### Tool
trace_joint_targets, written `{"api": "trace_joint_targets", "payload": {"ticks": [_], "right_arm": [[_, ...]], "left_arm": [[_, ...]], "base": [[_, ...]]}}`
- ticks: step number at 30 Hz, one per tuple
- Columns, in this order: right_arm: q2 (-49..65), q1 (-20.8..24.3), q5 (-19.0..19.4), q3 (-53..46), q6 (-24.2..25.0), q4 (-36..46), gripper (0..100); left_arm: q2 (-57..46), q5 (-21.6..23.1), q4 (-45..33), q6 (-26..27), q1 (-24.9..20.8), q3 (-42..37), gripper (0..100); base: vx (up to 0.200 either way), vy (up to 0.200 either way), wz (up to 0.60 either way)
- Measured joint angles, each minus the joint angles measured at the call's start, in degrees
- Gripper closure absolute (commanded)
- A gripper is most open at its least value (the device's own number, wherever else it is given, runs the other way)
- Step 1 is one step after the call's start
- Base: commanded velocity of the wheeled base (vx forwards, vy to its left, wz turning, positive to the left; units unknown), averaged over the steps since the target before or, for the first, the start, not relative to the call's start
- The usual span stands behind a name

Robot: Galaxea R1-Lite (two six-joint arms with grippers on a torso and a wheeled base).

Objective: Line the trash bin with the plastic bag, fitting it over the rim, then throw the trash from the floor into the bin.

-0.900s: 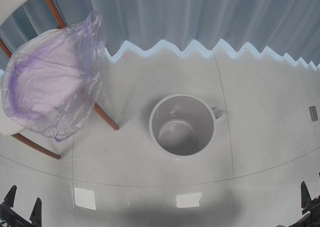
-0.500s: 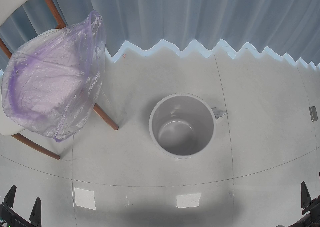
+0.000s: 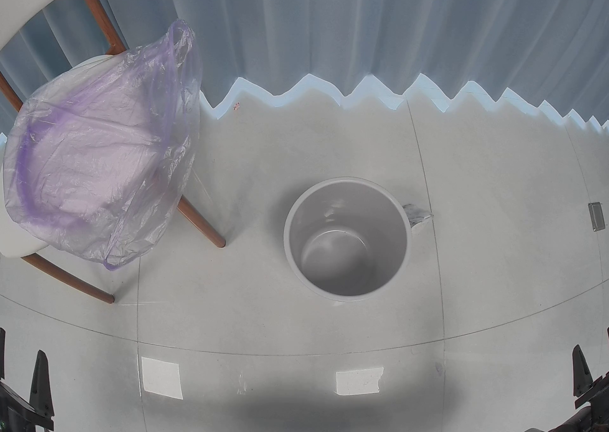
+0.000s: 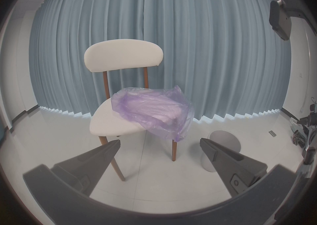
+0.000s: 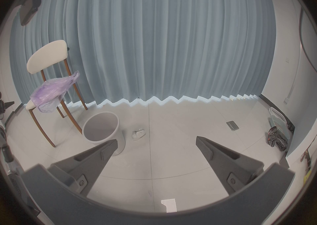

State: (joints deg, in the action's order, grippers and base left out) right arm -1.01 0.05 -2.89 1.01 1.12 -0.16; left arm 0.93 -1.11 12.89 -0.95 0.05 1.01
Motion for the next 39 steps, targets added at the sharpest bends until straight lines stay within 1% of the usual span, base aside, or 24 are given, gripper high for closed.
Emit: {"api": "trace_joint_targets", "payload": {"ticks": [2,5,10,14,24,31,39], "right_arm": [[0.0,0.0,-0.01,0.0,0.0,0.02,0],[0.0,0.02,0.0,0.0,0.0,0.0,0],[0.0,0.02,0.0,0.0,0.0,0.0,0],[0.0,0.02,-0.01,0.0,0.0,0.0,0],[0.0,0.02,0.0,0.0,0.02,0.0,0],[0.0,0.0,0.0,0.0,0.02,0.0,0],[0.0,0.02,0.0,0.0,0.02,0.0,0]], "left_arm": [[0.0,0.73,0.09,0.44,0.02,0.0,0],[0.0,3.05,0.02,1.08,0.02,0.0,0],[0.0,5.07,-0.17,1.19,0.02,0.0,0],[0.0,7.62,-0.88,1.19,0.02,0.2,0],[0.0,12.74,-8.29,1.08,-0.05,4.22,0],[0.0,13.36,-11.58,1.13,-0.07,6.78,0],[1.18,13.36,-11.82,1.17,-0.68,10.23,0]], "base": [[0.0,0.0,0.0],[0.0,0.0,0.0],[0.0,0.0,0.0],[0.0,0.0,0.0],[0.0,0.0,0.0],[0.0,0.0,0.0],[0.0,0.0,0.0]]}}
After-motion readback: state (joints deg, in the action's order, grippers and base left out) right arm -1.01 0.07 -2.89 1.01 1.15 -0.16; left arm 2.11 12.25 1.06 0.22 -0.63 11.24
